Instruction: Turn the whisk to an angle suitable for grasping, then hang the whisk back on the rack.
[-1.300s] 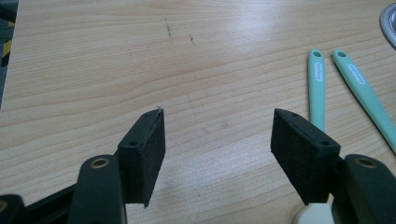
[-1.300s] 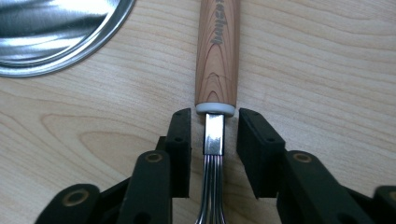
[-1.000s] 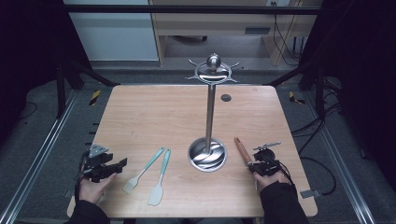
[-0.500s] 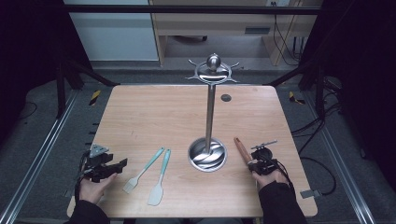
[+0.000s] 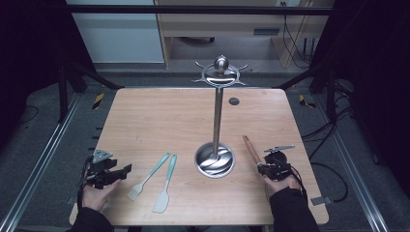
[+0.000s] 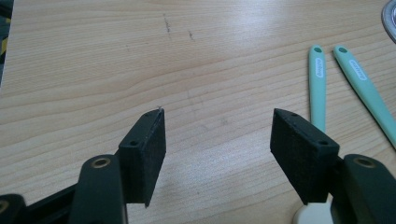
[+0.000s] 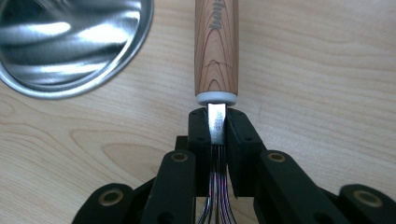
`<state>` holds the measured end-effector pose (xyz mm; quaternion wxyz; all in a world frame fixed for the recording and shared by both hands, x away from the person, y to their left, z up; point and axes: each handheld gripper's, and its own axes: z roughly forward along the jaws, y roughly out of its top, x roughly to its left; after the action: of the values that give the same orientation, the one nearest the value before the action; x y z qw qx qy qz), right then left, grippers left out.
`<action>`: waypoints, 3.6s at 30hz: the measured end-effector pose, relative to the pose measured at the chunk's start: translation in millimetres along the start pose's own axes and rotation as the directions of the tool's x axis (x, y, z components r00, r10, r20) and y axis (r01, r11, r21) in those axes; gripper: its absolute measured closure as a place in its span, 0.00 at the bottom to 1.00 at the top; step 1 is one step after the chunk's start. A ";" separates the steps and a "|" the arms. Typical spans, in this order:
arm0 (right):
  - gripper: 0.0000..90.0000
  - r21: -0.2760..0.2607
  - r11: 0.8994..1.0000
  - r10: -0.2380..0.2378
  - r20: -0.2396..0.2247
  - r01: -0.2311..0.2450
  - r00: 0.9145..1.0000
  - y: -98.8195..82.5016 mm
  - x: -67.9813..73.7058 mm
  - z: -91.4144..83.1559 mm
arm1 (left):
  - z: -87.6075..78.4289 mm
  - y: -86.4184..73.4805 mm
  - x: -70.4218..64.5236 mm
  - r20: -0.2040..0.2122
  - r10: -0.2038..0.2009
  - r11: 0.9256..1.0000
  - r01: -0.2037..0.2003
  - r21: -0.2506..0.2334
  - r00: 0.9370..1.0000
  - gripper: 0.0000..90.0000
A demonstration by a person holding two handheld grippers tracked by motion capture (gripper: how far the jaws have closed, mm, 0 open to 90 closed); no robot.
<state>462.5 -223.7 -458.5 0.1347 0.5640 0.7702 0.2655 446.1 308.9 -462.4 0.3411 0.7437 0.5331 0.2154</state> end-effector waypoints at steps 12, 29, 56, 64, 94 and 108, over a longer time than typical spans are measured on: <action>0.90 -0.220 0.975 -0.050 -0.056 0.037 0.997 4.1 -2.4 -24.1 | 0.7 0.1 -0.2 0.011 -0.002 1.000 0.002 -0.001 1.000 0.39; 0.90 -0.476 0.880 -0.080 -0.159 -0.005 0.984 11.0 -1.6 -60.5 | 1.9 0.4 0.5 0.007 0.001 1.000 -0.001 0.002 1.000 0.39; 0.90 -0.678 0.735 -0.184 -0.186 0.009 0.965 15.7 20.8 -107.4 | 3.6 1.0 -1.0 0.007 0.008 1.000 -0.009 0.006 1.000 0.39; 0.90 -0.719 0.694 -0.217 -0.184 0.019 0.959 18.3 25.5 -122.5 | 4.2 1.0 -0.8 0.007 0.007 1.000 -0.008 0.008 1.000 0.39; 0.90 -0.813 0.581 -0.298 -0.173 0.034 0.939 32.2 32.0 -155.2 | 6.0 1.0 -1.4 -0.002 0.007 1.000 -0.007 0.013 1.000 0.39; 0.90 -0.814 0.579 -0.346 -0.199 0.042 0.917 32.5 39.9 -157.2 | 6.3 1.0 -1.1 -0.003 0.008 1.000 -0.008 0.014 1.000 0.39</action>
<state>395.6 -219.4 -307.2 0.2667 0.3007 0.6391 0.6557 450.6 305.9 -465.8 0.3345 0.7478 0.5320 0.2142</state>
